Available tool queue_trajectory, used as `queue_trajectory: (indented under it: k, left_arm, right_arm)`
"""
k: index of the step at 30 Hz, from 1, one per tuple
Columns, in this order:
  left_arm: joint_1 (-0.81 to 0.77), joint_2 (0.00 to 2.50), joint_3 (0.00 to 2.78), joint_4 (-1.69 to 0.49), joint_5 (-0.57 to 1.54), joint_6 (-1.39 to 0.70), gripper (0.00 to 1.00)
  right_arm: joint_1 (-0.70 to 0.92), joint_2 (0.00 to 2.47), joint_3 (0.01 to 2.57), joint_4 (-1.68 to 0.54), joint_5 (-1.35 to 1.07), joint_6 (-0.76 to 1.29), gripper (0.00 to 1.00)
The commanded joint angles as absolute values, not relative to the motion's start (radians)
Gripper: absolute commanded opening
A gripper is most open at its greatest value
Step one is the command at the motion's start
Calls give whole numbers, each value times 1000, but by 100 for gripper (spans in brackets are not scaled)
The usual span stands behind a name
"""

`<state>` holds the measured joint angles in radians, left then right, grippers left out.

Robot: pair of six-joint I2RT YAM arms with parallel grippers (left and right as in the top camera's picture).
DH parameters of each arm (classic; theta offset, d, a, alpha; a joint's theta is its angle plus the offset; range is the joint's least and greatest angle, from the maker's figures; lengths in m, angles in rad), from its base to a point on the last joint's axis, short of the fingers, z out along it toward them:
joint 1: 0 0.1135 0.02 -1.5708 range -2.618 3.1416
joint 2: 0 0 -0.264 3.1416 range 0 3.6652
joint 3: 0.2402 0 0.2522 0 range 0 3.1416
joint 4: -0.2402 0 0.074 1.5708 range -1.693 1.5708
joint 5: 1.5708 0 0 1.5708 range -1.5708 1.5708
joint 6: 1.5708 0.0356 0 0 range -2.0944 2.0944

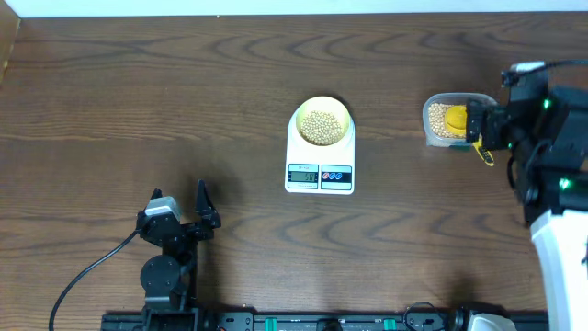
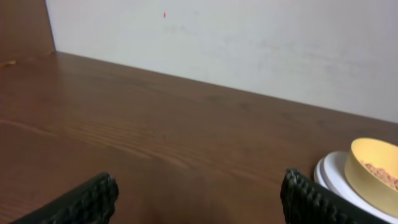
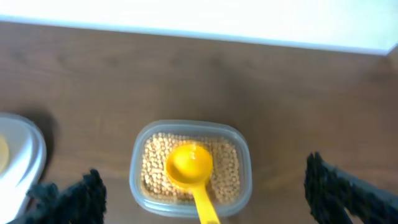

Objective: Scoop item into bowl and weigh 50g on scale

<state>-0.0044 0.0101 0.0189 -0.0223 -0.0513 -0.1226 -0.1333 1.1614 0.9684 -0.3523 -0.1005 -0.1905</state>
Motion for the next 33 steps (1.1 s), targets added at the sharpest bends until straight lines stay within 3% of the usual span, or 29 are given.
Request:
queue_trajectory:
  k: [1, 11, 33]
  left_arm:
    - [0, 4, 4, -67, -72, -106, 86]
    - [0, 4, 4, -67, -72, -106, 86]
    - [0, 4, 4, -67, -72, -106, 86]
  right_arm:
    - [-117, 1078, 850, -255, -107, -176, 99]
    - [-100, 947, 548, 90, -107, -172, 99]
    - [-82, 691, 143, 441, -103, -173, 99]
